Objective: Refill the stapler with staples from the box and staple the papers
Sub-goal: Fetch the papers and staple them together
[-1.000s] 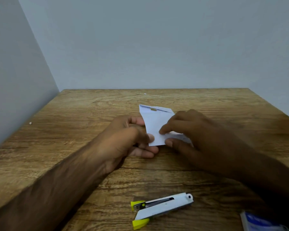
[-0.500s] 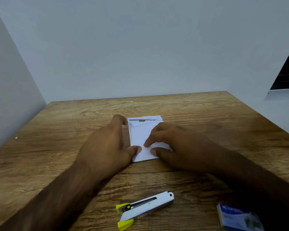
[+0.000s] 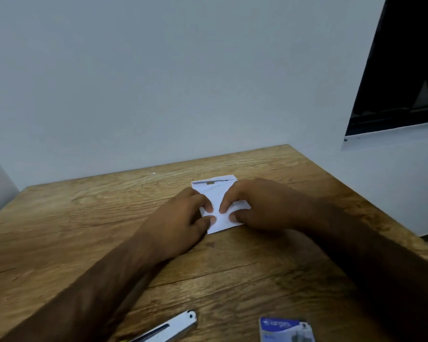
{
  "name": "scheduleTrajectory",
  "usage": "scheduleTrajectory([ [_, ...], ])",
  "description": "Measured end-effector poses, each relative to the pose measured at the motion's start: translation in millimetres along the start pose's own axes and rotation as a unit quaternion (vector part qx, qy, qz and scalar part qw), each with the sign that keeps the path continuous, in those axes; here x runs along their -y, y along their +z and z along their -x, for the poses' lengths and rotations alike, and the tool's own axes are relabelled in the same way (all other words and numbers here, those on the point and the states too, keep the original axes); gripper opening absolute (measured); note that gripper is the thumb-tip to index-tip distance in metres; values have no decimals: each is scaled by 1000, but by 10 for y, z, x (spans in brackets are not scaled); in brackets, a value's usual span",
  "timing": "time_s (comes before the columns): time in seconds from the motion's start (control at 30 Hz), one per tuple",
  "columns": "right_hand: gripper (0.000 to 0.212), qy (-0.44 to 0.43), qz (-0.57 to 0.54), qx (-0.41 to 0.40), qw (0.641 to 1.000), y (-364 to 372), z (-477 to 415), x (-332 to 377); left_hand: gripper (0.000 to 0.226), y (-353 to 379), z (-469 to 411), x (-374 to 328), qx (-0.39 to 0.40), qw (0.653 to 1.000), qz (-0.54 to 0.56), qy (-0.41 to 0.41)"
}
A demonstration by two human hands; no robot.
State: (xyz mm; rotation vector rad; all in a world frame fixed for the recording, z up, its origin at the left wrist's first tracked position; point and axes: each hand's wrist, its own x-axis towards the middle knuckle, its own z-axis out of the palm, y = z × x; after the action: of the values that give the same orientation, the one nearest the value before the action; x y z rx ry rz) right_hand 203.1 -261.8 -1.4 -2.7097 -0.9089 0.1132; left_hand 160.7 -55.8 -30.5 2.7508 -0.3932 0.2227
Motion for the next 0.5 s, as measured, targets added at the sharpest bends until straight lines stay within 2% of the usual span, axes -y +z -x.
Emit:
scheduleTrajectory([
  [0.33, 26, 121, -5, -71, 990, -208, 36, -957, 26, 396, -1107, -646, 19, 1000, -14, 20],
  [0.5, 26, 170, -3, -164, 972, -145, -23, -1239, 19, 513, -1508, -775, 12, 1000, -3, 5],
])
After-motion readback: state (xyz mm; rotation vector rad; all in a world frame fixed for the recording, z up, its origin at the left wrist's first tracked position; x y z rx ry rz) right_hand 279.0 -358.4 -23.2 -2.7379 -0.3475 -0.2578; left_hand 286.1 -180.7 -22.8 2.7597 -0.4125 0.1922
